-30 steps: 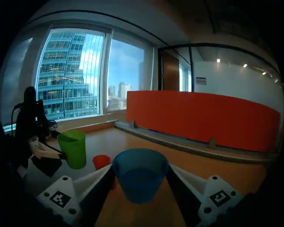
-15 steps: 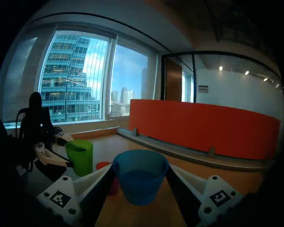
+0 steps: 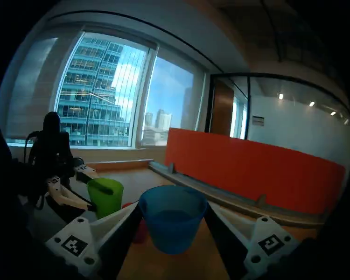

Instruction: Pour water

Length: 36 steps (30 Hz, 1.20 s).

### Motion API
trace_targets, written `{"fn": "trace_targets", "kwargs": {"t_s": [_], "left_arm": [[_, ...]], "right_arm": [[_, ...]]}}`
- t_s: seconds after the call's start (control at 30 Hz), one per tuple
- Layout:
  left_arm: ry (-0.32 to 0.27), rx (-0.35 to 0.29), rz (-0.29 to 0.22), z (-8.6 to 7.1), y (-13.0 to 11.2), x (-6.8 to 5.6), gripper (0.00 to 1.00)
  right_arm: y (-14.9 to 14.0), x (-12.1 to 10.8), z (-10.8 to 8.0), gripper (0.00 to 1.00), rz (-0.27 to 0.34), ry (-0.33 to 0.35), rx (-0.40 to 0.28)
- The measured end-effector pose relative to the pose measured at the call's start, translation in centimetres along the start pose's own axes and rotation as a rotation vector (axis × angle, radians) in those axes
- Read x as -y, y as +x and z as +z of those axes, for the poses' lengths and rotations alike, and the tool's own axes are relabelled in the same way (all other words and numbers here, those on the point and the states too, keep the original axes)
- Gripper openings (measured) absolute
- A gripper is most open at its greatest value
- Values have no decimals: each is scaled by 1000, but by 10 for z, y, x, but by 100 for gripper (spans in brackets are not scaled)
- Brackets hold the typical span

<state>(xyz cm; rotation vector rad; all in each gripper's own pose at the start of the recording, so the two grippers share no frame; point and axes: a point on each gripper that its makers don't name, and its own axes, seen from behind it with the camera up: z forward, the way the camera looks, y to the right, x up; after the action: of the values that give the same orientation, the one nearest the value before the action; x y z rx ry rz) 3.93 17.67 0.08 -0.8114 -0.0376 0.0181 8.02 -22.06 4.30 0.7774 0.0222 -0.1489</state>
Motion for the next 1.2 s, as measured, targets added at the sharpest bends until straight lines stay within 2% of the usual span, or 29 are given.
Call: {"fn": "trace_targets", "kwargs": {"t_s": [0.3, 0.83, 1.2], "left_arm": [[-4, -1, 9, -1, 2, -2, 80], [-11, 13, 29, -4, -3, -7, 79], [-15, 13, 35, -3, -2, -9, 79]], "right_arm": [[19, 6, 6, 91, -96, 28, -11], [41, 2, 13, 91, -261, 36, -17], [50, 1, 19, 91, -351, 41, -14]]}}
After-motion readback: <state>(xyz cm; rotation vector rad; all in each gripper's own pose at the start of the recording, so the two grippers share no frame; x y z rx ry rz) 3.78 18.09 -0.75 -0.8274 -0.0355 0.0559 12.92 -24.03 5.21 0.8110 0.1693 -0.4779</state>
